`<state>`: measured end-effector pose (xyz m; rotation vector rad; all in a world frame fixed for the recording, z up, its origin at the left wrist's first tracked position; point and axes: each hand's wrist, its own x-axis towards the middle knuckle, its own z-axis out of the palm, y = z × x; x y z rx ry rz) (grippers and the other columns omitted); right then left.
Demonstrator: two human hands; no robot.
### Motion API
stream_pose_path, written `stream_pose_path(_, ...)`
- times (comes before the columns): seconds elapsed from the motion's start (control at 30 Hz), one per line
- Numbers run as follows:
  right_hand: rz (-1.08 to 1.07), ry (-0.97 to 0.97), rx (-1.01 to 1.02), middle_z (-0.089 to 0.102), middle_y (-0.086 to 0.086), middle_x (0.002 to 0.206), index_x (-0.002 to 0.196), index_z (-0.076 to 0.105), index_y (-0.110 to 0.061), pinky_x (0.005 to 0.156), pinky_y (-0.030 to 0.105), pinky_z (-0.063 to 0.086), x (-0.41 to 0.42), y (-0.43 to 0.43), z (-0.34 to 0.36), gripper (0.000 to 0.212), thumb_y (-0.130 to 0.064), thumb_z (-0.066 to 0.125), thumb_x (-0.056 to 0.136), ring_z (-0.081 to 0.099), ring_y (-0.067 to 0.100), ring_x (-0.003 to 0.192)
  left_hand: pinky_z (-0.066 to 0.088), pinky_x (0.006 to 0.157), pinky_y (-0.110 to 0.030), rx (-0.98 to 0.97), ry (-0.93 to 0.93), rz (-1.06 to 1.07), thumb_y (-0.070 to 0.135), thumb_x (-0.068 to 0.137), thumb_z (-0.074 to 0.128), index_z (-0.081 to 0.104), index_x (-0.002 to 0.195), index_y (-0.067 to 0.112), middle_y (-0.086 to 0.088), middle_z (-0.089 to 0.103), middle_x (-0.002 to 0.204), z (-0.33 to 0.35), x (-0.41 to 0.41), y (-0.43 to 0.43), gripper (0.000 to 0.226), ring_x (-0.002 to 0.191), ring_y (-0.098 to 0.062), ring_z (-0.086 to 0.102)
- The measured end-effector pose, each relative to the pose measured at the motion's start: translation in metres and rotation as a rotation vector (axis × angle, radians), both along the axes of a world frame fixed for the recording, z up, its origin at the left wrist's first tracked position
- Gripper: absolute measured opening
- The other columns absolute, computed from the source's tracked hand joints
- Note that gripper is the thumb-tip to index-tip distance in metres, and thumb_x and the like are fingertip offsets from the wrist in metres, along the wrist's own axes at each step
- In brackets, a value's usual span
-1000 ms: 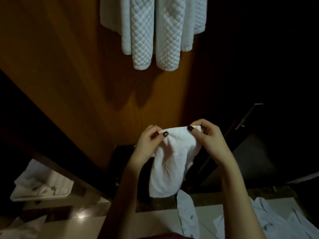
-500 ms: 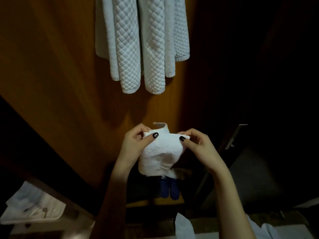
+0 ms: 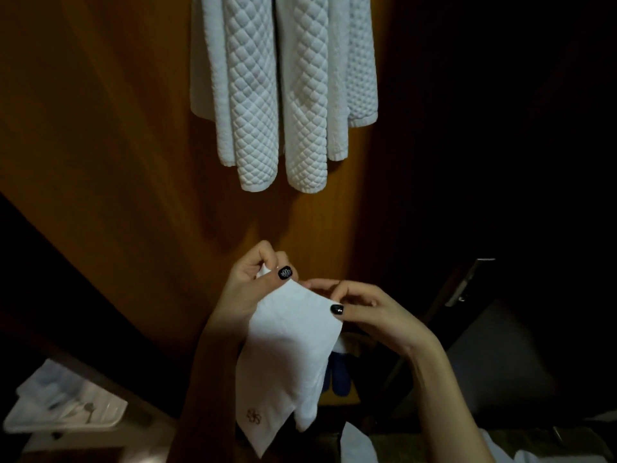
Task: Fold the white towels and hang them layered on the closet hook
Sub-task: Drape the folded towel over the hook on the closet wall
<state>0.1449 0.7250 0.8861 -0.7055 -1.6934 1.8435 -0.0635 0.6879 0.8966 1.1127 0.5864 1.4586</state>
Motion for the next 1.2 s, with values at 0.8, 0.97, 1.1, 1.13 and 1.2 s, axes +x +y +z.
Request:
stream_pose_path(0.8,-0.511,-0.645,0.523,0.06,-0.005,0.079,0.076,0.055,-0.021,0.054,0.015,0.038,-0.007,-0.003,-0.002,0.017,-0.019,0.061,0.092,0.055,0.008,0.069,0.033,0.053,-0.014,-0.063,1.1,0.626,0.013,0.082,0.076,0.048,0.07,0.019,0.011,0.044,0.058,-0.016,-0.022,-0.016,0.031,0.056,-0.001,0.043)
stream_pose_path(0.97,-0.477,-0.75,0.49,0.061,-0.006,0.08,0.075,0.052,-0.026,0.049,0.015,0.039,-0.008,-0.006,-0.009,0.02,-0.026,0.059,0.094,0.056,0.009,0.066,0.034,0.053,-0.02,-0.115,1.068,0.674,0.016,0.086,0.071,0.046,0.074,0.019,0.002,0.051,0.064,-0.019,-0.012,-0.015,0.028,0.055,-0.004,0.042)
stream_pose_path(1.1,-0.416,-0.739,0.452,0.065,-0.003,0.082,0.075,0.055,-0.025,0.059,0.023,0.043,-0.007,-0.01,-0.009,0.019,-0.027,0.06,0.094,0.063,0.019,0.076,0.046,0.059,-0.04,-0.119,0.929,0.696,0.014,0.082,0.075,0.047,0.07,0.023,-0.009,0.064,0.076,-0.017,-0.011,-0.019,0.032,0.063,-0.02,0.056)
stream_pose_path(1.13,-0.399,-0.739,0.451,0.066,-0.003,0.082,0.076,0.056,-0.025,0.061,0.026,0.044,-0.008,-0.01,-0.01,0.018,-0.027,0.06,0.094,0.063,0.02,0.077,0.047,0.059,-0.038,-0.111,0.902,0.678,0.013,0.082,0.075,0.048,0.07,0.023,-0.003,0.065,0.077,-0.016,-0.011,-0.02,0.031,0.065,-0.019,0.058)
stream_pose_path(1.2,-0.39,-0.707,0.44,0.066,-0.001,0.08,0.078,0.057,-0.022,0.059,0.027,0.043,-0.009,-0.011,-0.011,0.017,-0.026,0.059,0.095,0.063,0.023,0.077,0.047,0.061,-0.024,-0.085,0.831,0.612,0.01,0.082,0.075,0.049,0.072,0.025,0.007,0.066,0.081,-0.013,-0.011,-0.021,0.031,0.067,-0.004,0.059)
